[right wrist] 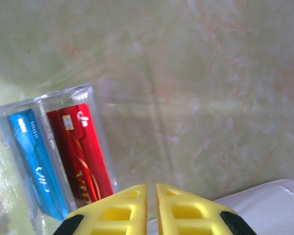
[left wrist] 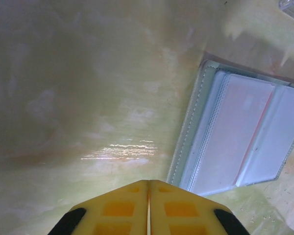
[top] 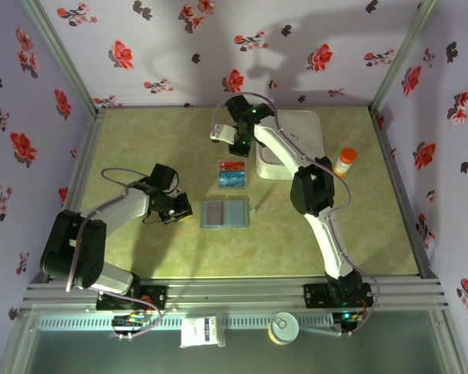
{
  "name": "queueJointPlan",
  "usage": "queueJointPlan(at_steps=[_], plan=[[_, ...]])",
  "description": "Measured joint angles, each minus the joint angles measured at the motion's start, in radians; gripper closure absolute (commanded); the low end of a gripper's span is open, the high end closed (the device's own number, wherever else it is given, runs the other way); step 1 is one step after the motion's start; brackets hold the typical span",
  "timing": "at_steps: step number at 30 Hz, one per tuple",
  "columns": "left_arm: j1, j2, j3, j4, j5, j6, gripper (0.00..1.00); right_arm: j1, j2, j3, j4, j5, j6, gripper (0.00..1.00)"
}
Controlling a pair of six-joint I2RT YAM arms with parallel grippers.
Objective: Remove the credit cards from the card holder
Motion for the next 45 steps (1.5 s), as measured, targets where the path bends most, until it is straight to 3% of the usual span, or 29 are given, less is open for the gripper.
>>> queueJointPlan(at_steps=[11,22,33,45], plan=[[0.0,0.011,0.006,0.003,0.004,0.0,0.92,0.0,-0.007,-0.064,0.058,-0.002,0.089,0.83],[0.0,0.026,0.009,0.046,0.039,0.0,0.91,0.012,-0.25,-0.432,0.24,0.0,0.328,0.79],[-0.011,0.058,0.009,0.111,0.073,-0.015,0.92,0.102,-0.509,-0.781,0.481,0.014,0.729,0.78],[-0.053,0.12,0.027,0.137,0.083,-0.024,0.93,0.174,-0.614,-1.168,0.803,-0.05,1.233,0.9]])
